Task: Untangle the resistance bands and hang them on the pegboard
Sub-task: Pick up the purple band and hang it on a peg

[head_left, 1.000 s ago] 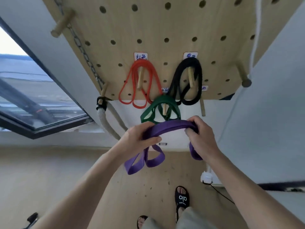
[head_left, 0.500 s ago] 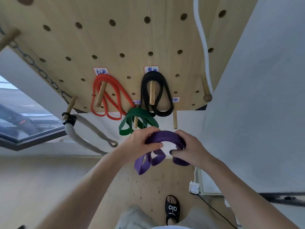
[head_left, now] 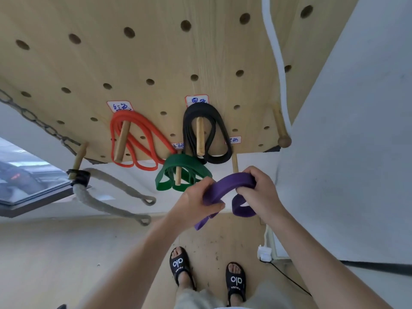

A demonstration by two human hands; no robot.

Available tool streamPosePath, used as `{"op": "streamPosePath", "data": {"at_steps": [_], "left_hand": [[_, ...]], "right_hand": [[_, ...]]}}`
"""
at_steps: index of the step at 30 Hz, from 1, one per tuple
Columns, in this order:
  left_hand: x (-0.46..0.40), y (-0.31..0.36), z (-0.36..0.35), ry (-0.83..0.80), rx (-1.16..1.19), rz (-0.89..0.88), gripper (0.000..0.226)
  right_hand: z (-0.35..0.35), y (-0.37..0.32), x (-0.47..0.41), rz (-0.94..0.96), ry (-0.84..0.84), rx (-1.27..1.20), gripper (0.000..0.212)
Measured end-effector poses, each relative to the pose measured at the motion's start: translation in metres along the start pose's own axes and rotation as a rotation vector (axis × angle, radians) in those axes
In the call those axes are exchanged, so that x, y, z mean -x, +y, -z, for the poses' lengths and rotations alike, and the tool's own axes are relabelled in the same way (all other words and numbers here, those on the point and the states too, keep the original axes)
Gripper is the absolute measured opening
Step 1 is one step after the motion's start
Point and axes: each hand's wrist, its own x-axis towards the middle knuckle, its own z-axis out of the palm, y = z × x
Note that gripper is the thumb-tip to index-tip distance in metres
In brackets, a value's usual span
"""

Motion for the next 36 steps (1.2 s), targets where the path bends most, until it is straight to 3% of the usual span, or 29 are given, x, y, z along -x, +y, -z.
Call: {"op": "streamPosePath", "data": {"at_steps": [5,13,22,36], "left_hand": [[-0.027,-0.002,-0.004,-0.011,0.067,-0.023,0.021],[-0.055,-0.003,-0.017,-0.020,0.045,0.021,0.019],[-0.078,0.012,-0.032,-0.011,0.101,0.088,0.018],[-0.090,-0.007,-0.015,0.022,-0.007,0.071,0.024]], "right_hand": [[0.003,-0.003,-0.012,-0.037,0.085,-0.067,0.020],[0.011,0.003,-0.033,-0.008,0.115,0.099,0.030],[0.012,0.015,-0.051,-0.033,0.235,0.017,0.027],[0.001,0.035,-0.072,-0.063,0.111,0.121,0.032]]}}
